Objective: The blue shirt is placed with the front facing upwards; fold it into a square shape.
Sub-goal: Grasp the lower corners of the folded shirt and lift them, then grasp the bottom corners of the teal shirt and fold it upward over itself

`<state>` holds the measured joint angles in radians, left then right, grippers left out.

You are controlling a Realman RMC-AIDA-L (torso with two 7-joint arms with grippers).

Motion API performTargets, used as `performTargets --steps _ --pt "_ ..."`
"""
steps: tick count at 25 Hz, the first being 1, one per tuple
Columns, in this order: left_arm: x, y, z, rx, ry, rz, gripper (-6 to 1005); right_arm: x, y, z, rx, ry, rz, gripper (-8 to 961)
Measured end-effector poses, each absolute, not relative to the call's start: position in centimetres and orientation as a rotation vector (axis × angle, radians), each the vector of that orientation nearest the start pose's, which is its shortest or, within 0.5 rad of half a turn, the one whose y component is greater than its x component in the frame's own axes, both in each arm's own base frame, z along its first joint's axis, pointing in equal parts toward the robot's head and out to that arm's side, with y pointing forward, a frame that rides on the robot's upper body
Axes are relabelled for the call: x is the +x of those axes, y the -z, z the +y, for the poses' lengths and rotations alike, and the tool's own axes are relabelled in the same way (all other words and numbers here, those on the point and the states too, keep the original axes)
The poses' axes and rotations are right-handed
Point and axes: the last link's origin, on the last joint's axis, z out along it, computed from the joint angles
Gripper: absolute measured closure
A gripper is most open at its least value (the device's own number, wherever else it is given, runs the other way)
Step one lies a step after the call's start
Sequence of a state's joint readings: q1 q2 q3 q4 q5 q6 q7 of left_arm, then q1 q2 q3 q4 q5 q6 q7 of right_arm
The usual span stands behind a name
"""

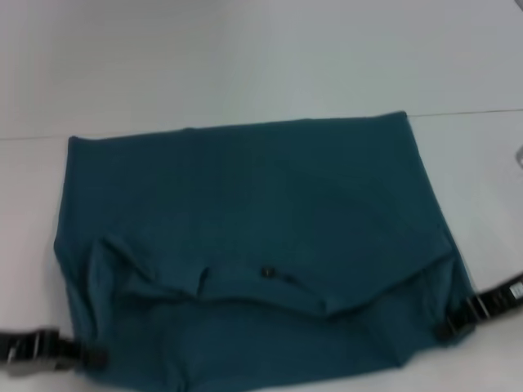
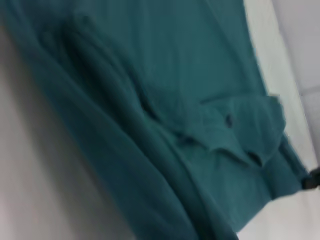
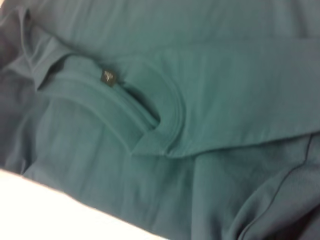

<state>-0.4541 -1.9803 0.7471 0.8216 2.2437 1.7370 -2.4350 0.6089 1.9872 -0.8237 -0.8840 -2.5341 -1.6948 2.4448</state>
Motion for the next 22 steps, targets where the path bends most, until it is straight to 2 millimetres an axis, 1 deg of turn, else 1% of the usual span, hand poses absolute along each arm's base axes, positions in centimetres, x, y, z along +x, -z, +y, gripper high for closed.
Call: performTargets --steps 1,2,3,4,7,11,14,16,17,19,22 --pt "-30.6 -4.5 28.9 -2.376 0.271 -2.021 953 28.6 -4.3 32.7 -2.461 0.194 1.763 888" --pt "-31.2 -4.5 27.6 -2.396 0.18 -2.055 953 28.8 -4.4 31.7 -2.497 0.216 1.796 888" --pt "-31.2 -4.5 27.6 -2.396 0.18 -2.055 954 28.8 -4.4 31.7 -2.497 0.216 1.796 888" --pt "-31.6 -4.5 27.0 -2.398 0.135 -2.067 954 28.9 -4.5 31.3 -2.505 0.222 1.81 888" --pt "-32.3 -4.5 25.8 -2.4 0.073 -2.083 954 29.4 -4.6 30.4 -2.515 0.243 1.842 888" --pt "-32.7 -4.5 25.2 -2.408 0.033 -2.086 954 29.7 -4.5 29.8 -2.527 0.253 1.863 888" --pt "-32.7 -5.0 26.0 -2.38 0.084 -2.064 954 29.3 -4.4 29.8 -2.558 0.199 1.854 887" --pt "-32.5 -5.7 26.9 -2.367 0.132 -2.041 953 28.6 -4.7 29.9 -2.618 0.096 1.823 887" --pt "-32.3 -6.1 27.3 -2.361 0.147 -2.03 953 28.1 -5.1 30.1 -2.65 0.027 1.795 887" --pt "-31.9 -7.3 28.8 -2.328 0.223 -2.015 953 27.8 -5.9 30.6 -2.656 -0.074 1.76 887" --pt "-31.1 -8.5 30.8 -2.288 0.316 -2.002 953 27.8 -7.8 32.2 -2.56 -0.249 1.724 887"
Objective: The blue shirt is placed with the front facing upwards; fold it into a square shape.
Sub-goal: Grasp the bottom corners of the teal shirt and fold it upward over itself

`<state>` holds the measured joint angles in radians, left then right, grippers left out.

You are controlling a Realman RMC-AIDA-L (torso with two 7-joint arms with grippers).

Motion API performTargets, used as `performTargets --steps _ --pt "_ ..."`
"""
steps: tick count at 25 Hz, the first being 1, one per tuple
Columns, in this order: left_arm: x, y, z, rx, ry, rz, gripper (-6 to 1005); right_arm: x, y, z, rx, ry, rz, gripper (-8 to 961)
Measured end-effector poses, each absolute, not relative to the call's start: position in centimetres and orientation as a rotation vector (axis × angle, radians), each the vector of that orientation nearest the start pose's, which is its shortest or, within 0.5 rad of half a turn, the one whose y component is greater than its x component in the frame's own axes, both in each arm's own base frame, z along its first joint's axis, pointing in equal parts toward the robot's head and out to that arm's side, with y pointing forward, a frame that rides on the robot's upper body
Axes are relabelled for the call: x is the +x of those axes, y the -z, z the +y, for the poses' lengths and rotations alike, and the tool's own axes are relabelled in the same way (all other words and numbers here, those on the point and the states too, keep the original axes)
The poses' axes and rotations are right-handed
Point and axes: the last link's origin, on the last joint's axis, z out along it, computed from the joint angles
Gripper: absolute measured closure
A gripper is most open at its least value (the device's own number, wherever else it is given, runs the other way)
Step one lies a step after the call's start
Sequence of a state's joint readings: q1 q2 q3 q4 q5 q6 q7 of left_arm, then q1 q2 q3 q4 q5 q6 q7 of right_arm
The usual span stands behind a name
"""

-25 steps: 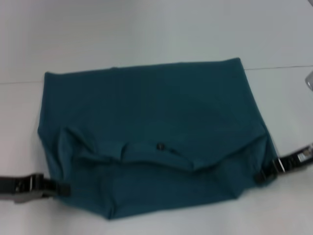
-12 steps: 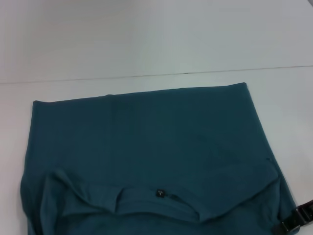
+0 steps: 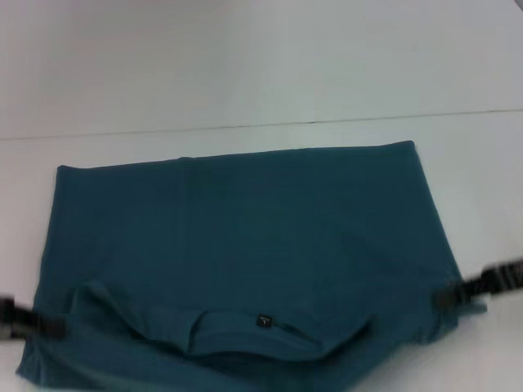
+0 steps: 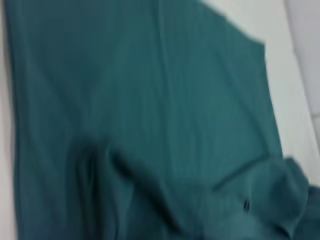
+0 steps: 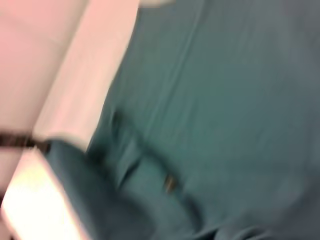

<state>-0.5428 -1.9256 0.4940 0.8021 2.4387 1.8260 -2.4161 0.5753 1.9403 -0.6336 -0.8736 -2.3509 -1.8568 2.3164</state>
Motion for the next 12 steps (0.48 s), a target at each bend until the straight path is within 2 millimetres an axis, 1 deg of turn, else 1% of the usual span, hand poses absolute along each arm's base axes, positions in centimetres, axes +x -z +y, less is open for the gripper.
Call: performTargets --steps 3,6,9,10,11,12 --pt "-30.2 -9.0 32.9 -2.25 0.346 -1.987 953 28.2 -9.4 34.0 -2.407 -0.355 1.715 887" --pt "-29.0 -8.9 35.6 -2.211 0.348 -1.955 954 28.7 -10.5 35.8 -2.258 -0.405 1.713 888" --pt "-28.0 -8.3 37.7 -2.177 0.322 -1.919 954 28.4 -11.0 37.7 -2.168 -0.437 1.676 888" --pt "-27.6 -7.8 38.8 -2.152 0.306 -1.9 954 27.8 -10.9 39.0 -2.137 -0.455 1.644 887" --pt "-27.6 -7.8 38.8 -2.152 0.306 -1.9 953 27.8 -10.9 39.0 -2.137 -0.455 1.644 887" --pt "-27.4 -7.6 39.3 -2.144 0.302 -1.887 953 27.5 -10.7 39.6 -2.126 -0.458 1.628 887"
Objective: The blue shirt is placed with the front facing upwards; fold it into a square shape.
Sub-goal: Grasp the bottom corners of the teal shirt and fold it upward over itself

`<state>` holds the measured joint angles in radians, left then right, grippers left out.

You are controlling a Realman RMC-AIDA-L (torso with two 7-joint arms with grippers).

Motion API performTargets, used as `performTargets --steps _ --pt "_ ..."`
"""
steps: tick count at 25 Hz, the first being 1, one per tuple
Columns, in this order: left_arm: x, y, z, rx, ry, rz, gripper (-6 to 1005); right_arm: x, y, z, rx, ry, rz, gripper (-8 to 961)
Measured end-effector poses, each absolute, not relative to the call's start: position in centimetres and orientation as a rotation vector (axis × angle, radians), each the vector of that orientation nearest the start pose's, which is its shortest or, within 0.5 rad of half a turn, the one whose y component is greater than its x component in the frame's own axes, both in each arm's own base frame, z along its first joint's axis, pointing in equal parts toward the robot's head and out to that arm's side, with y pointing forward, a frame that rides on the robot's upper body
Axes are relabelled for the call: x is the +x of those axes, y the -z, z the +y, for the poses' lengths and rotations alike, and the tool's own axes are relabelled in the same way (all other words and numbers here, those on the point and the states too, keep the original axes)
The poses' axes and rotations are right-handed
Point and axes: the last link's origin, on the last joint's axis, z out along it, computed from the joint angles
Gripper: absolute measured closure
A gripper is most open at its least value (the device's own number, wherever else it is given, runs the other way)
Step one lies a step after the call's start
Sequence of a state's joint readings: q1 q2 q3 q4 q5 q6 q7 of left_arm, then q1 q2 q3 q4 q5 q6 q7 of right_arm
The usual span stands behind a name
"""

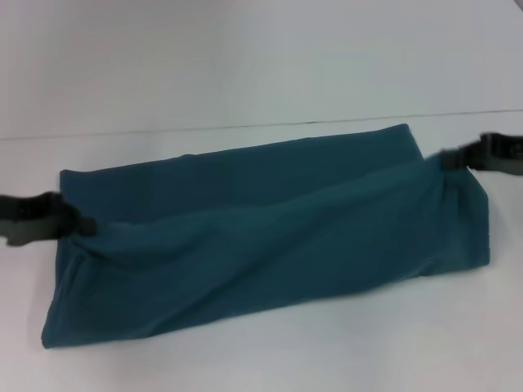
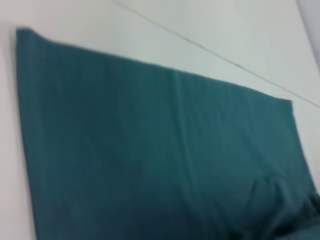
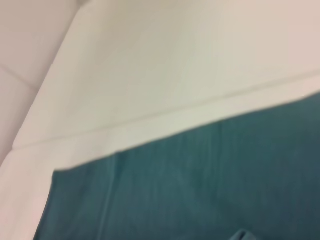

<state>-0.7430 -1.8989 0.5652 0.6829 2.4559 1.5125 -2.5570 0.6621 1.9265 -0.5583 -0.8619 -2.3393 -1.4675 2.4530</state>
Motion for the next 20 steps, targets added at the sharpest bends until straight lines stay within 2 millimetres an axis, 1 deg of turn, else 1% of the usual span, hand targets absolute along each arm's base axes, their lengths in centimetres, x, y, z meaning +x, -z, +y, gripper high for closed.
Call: performTargets --steps 4,8,14,18,20 --pt "-26.4 -6.4 41.1 -2.117 0.314 -1.833 954 26.2 -9.1 41.6 -2.129 -0.432 1.588 888" --pt "-25.8 -5.8 42.4 -2.072 0.312 -1.792 952 25.6 -7.8 43.0 -2.12 -0.346 1.535 888" --pt "-25.3 -5.9 43.9 -2.043 0.297 -1.702 949 25.5 -6.9 44.4 -2.062 -0.252 1.477 888" --pt "-25.5 -6.2 44.5 -2.019 0.29 -1.684 947 25.6 -6.4 45.2 -2.012 -0.185 1.437 887" --pt "-25.6 -6.3 44.8 -2.004 0.294 -1.671 946 25.4 -6.3 45.6 -1.997 -0.179 1.418 887"
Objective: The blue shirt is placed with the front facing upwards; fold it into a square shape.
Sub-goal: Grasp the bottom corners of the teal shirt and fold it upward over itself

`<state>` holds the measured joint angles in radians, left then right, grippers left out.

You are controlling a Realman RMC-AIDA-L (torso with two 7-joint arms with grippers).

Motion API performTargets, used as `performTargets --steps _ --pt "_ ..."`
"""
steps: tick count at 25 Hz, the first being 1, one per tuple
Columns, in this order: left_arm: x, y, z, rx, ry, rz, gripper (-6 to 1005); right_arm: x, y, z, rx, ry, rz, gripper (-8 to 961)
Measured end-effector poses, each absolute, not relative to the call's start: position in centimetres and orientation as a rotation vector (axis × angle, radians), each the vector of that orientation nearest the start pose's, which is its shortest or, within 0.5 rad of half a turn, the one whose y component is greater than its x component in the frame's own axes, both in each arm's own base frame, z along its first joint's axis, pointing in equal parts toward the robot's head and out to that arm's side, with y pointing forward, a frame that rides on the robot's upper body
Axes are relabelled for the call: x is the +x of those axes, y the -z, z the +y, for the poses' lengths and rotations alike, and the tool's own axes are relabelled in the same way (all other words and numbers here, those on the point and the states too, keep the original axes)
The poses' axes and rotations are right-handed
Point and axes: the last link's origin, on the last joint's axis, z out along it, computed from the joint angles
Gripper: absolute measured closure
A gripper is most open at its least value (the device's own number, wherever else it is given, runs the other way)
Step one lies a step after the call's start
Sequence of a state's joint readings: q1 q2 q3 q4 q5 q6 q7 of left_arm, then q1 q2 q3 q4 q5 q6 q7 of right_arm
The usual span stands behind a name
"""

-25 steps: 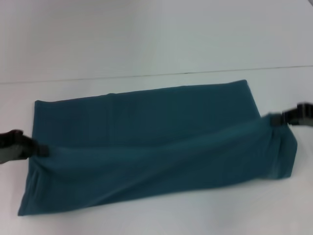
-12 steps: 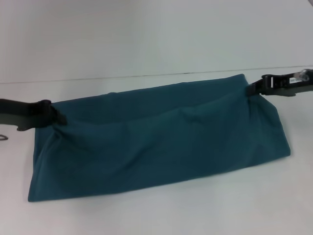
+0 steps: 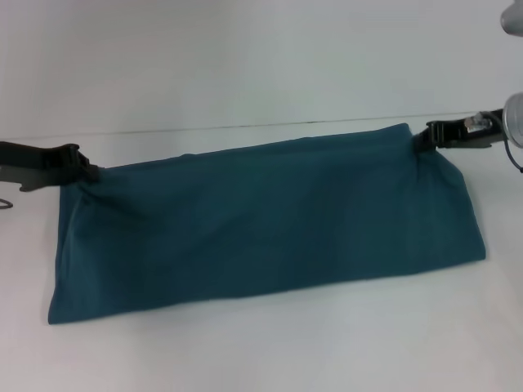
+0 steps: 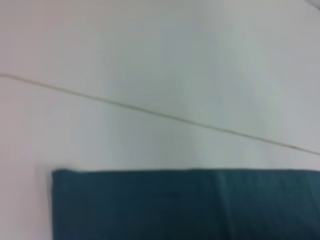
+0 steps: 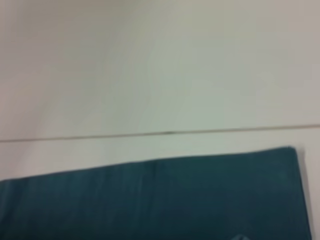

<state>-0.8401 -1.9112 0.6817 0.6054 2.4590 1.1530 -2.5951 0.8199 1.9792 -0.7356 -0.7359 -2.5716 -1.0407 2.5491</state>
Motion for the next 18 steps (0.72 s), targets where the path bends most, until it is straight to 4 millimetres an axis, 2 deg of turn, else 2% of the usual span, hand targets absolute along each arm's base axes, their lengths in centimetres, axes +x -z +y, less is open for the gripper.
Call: performTargets --steps 5,9,13,18 --pt "-25.7 -5.8 45.4 -1.977 0.297 -1.609 943 24.6 -5.9 46.7 -1.981 -0.166 1.347 887" --pt "-25.2 -4.7 46.1 -1.962 0.275 -1.541 941 24.2 -4.8 47.6 -1.967 -0.112 1.277 887" --pt "-24.9 -4.3 46.5 -1.956 0.274 -1.517 939 23.3 -3.4 48.4 -1.972 -0.058 1.203 886" --pt "-25.0 -4.3 47.1 -1.921 0.247 -1.487 937 22.3 -3.1 49.2 -1.96 -0.028 1.139 886"
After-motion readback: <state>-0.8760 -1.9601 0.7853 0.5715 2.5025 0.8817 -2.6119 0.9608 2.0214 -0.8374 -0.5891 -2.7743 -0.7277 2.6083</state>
